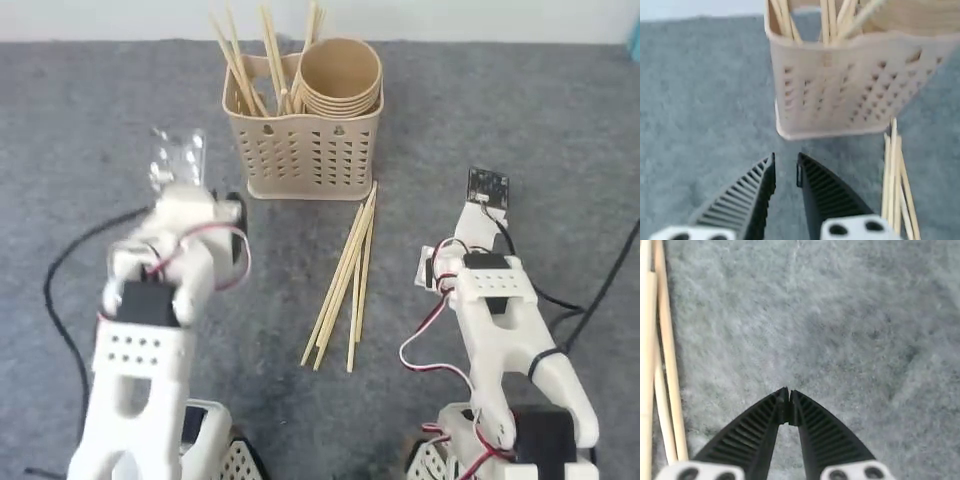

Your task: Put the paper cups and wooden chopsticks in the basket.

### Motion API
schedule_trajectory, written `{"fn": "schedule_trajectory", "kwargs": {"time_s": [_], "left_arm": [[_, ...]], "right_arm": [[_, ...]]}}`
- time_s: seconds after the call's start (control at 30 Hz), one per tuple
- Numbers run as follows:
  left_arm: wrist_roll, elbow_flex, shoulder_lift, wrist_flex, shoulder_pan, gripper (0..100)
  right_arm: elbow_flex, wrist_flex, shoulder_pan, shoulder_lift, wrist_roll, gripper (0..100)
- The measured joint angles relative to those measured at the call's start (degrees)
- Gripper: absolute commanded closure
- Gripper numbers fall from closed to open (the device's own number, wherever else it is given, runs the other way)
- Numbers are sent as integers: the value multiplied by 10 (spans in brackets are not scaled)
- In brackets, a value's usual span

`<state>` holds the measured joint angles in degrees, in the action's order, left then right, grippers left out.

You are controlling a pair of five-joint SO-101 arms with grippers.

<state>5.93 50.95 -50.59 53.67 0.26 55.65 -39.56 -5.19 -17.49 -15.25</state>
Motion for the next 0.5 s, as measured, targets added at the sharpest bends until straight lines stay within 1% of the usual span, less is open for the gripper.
{"fn": "schedule_trajectory", "kwargs": {"time_s": [0.2, 0.3, 0.37, 0.5], "left_arm": [[-8, 172, -127, 0, 79, 939], [-32, 257, -208, 0, 115, 940], [-57, 305, -270, 0, 132, 938], [-71, 375, -414, 17, 145, 938]], "right_arm": [[1, 0, -12, 0, 0, 990], [3, 0, -10, 0, 0, 990], [3, 0, -11, 0, 0, 990], [3, 0, -12, 0, 0, 990]]}}
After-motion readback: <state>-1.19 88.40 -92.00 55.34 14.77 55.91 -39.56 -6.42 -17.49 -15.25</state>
